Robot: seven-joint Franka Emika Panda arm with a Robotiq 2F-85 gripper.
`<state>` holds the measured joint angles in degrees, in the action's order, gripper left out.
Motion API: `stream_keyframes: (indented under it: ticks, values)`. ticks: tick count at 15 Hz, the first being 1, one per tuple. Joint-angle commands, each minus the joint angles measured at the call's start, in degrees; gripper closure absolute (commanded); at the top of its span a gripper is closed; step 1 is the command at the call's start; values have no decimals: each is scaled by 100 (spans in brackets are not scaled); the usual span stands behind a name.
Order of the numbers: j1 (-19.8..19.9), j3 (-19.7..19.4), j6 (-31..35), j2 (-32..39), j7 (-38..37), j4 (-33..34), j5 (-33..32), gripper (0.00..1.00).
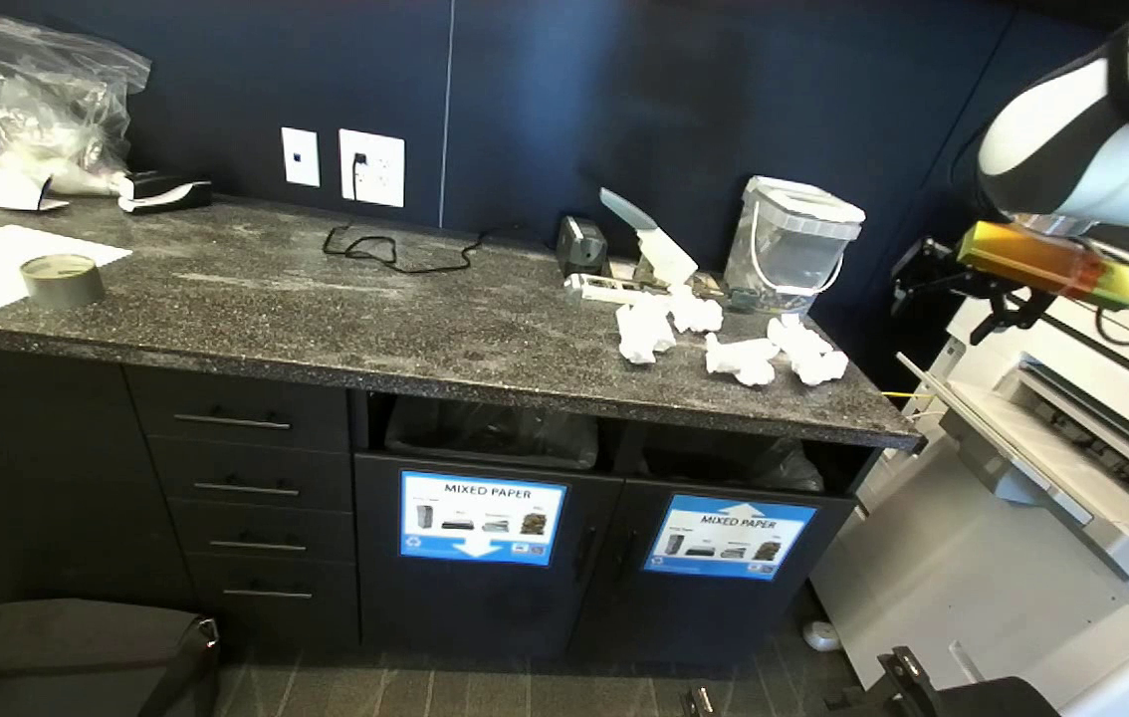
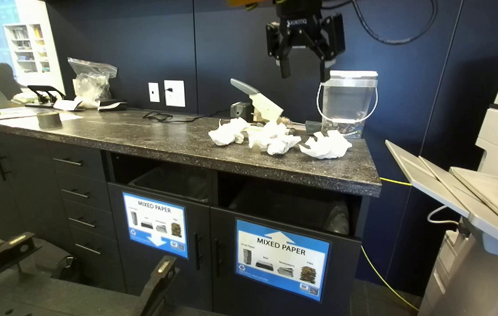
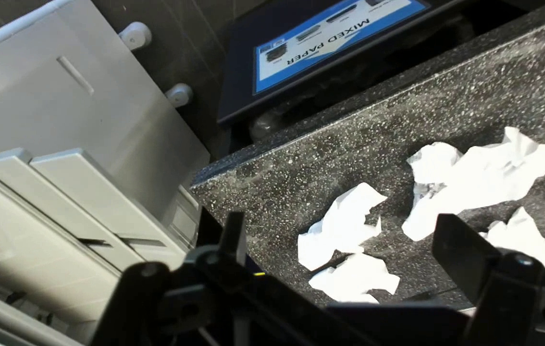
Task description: Pick up the papers from the counter and put them in the bin
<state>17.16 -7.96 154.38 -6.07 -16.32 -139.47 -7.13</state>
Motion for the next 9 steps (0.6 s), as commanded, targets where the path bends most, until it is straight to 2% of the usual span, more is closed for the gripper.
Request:
stream_keyframes:
  ticks: [1,3,6,9]
  values:
    - [-163,-250,277,1404,190,1105,904,0]
    - [-113,-201,179,2116,451,1739,1590,0]
    - [191,81,-102,3031,865,2755,2622,0]
    - [360,227,-480,3795,887,3738,3016,0]
